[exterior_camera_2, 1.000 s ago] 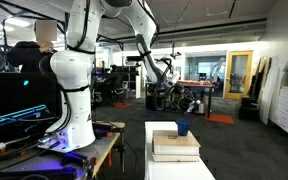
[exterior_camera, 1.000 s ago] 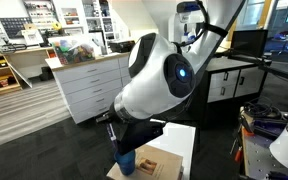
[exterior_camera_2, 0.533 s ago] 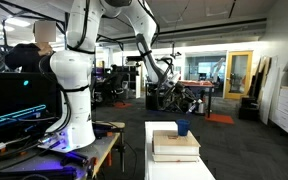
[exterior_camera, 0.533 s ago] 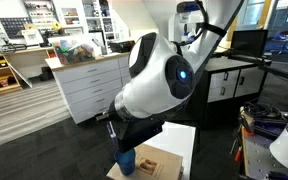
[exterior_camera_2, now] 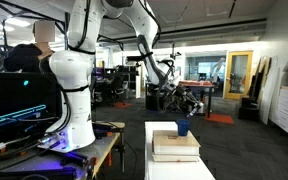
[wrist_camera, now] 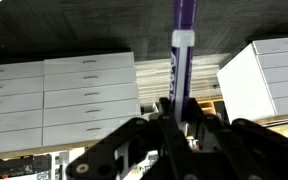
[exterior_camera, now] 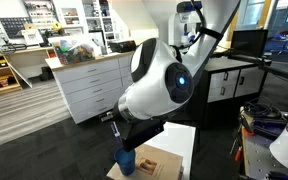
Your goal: Pick up the pen from the top of the books and put it in the blue cup.
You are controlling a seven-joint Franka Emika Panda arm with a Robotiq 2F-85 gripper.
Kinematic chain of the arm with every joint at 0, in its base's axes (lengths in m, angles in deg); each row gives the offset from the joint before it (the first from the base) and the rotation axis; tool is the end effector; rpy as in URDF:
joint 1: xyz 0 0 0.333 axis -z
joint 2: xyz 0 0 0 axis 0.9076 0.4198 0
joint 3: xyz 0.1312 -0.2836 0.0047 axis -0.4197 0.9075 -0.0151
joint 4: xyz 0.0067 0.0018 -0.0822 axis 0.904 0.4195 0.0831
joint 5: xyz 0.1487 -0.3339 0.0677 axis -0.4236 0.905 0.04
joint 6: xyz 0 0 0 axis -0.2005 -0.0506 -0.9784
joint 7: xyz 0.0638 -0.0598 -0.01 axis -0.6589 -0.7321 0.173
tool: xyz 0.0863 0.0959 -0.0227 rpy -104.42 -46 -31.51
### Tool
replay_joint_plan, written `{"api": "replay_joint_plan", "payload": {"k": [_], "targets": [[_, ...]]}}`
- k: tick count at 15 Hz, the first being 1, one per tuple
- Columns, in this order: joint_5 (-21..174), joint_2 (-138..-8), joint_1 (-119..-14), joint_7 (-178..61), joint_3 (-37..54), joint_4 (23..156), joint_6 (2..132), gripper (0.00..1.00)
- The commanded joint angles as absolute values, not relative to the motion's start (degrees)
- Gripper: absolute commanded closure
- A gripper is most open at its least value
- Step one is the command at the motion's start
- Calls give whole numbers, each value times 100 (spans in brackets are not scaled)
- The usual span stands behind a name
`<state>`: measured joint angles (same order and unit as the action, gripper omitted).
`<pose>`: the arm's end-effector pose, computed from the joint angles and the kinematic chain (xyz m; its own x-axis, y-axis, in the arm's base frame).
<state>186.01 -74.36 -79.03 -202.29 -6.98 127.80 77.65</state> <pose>0.4703 0.2256 0.2336 0.5205 -0.3019 0.7987 -0.3124 -0.9379 -0.1509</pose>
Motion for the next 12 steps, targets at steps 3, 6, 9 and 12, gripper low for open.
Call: {"api": "replay_joint_plan", "payload": {"k": [3, 6, 9, 12], "targets": [[18798, -7222, -7402, -20307, -1090, 12847, 7631, 94], [18837, -7083, -7055, -20307, -1427, 12804, 7583, 94], [18848, -7011, -6633, -20306, -1876, 12783, 7490, 94], [18832, -7046, -6222, -20307, -2376, 12819, 7349, 94]]}}
